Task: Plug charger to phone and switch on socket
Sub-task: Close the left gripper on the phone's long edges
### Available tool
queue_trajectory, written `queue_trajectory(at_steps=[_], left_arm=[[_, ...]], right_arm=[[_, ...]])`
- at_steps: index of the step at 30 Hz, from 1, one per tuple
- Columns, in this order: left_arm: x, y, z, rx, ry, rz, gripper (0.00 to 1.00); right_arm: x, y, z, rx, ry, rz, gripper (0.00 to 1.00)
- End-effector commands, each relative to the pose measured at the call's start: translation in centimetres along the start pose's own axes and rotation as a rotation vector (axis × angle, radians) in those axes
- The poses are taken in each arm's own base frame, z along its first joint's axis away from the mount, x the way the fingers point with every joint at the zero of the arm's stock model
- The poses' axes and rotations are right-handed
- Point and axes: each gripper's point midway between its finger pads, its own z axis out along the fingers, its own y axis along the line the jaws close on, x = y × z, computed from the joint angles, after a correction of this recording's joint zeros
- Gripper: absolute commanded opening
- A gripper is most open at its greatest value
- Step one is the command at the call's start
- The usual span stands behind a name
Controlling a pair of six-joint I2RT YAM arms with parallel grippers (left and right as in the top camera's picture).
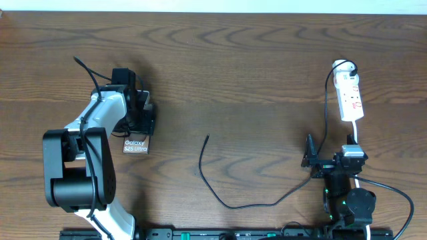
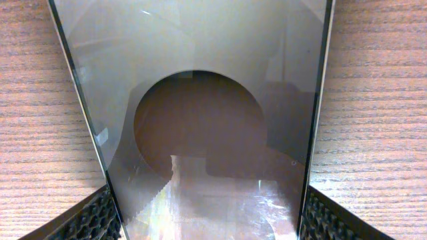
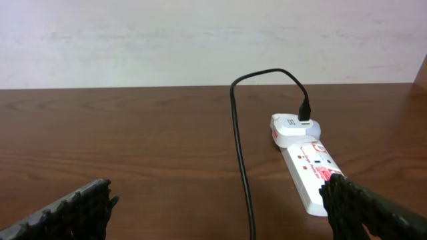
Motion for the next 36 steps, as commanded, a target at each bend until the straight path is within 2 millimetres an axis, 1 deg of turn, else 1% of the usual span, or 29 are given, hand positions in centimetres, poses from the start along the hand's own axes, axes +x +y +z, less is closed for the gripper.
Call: queue_trajectory(at_steps=[1, 11, 22, 27, 30, 31, 32, 36], left_arm=[[0.49, -0.19, 0.49, 0.007, 0.025, 0.008, 0.73], [0.48, -0.19, 0.49, 0.007, 0.025, 0.008, 0.68], [0.49, -0.19, 0.49, 0.007, 0.025, 0.008, 0.55], [0.49, -0.19, 0.49, 0.007, 0.025, 0.007, 0.35], [0.48, -0.19, 0.49, 0.007, 0.025, 0.008, 0.19], [0.48, -0.19, 0.49, 0.007, 0.025, 0.008, 0.10], [0.48, -0.19, 0.49, 0.007, 0.025, 0.008, 0.08], [0.49, -0.18, 0.49, 0.007, 0.025, 0.007, 0.07]], right_arm=[[0.02, 0.41, -0.03, -0.016, 0.000, -0.020, 0.99], [0.14, 0.39, 0.00, -0.015, 0.005, -0.020, 0.99], [0.14, 0.40, 0.00, -0.016, 0.005, -0.020, 0.99], [0.14, 0.39, 0.00, -0.015, 0.005, -0.020, 0.99], [0.14, 0.40, 0.00, -0.016, 0.005, -0.020, 0.99], [0.14, 0.40, 0.00, -0.016, 0.005, -0.020, 0.99], [0.14, 0.40, 0.00, -0.016, 0.005, -0.020, 0.99], [0.14, 0.40, 0.00, -0.016, 0.005, -0.020, 0.99]])
